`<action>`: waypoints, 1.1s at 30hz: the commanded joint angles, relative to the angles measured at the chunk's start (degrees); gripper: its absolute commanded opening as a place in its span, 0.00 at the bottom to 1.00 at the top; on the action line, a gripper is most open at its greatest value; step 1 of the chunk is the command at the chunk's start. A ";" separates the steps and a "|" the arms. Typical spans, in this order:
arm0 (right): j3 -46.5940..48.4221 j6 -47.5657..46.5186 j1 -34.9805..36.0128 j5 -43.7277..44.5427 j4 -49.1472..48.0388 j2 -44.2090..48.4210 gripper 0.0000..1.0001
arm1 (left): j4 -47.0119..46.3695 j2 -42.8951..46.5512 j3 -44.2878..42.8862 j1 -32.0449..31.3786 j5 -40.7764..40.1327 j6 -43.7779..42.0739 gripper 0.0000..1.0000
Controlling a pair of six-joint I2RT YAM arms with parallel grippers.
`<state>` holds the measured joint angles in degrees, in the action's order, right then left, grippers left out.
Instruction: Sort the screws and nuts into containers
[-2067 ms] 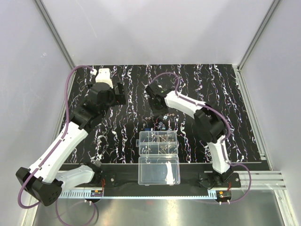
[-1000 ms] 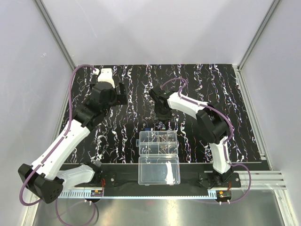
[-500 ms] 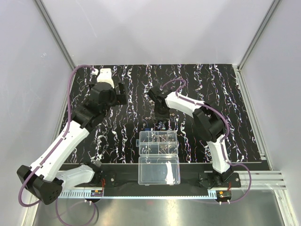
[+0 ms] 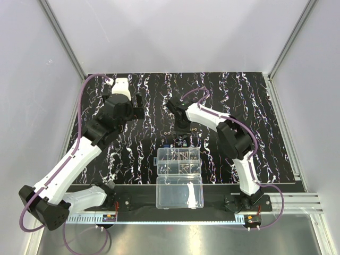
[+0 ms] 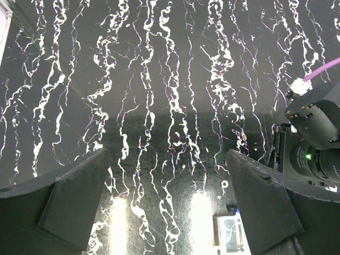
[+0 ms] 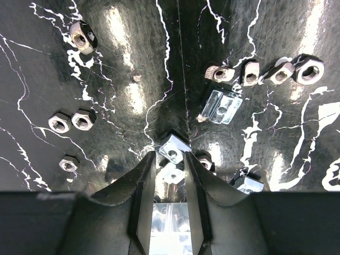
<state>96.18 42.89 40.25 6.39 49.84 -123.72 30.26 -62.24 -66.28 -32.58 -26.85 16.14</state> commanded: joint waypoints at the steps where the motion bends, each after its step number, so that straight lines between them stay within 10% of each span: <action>1: 0.94 -0.18 0.53 1.07 0.69 -2.22 0.34 | -2.66 0.71 -0.78 -0.12 -2.06 -0.85 0.99; 14: 4.01 -13.09 0.88 4.94 1.57 -5.04 0.22 | -2.66 0.80 -0.78 -0.29 -2.68 -1.11 0.99; 33: 4.71 -29.88 0.62 2.74 -6.35 -3.54 0.43 | -2.75 0.54 -0.69 -0.29 -3.82 -1.38 0.99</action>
<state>99.81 16.88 40.97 7.88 45.50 -127.13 30.26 -62.24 -66.26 -32.58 -28.95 15.44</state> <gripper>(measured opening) 0.431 0.988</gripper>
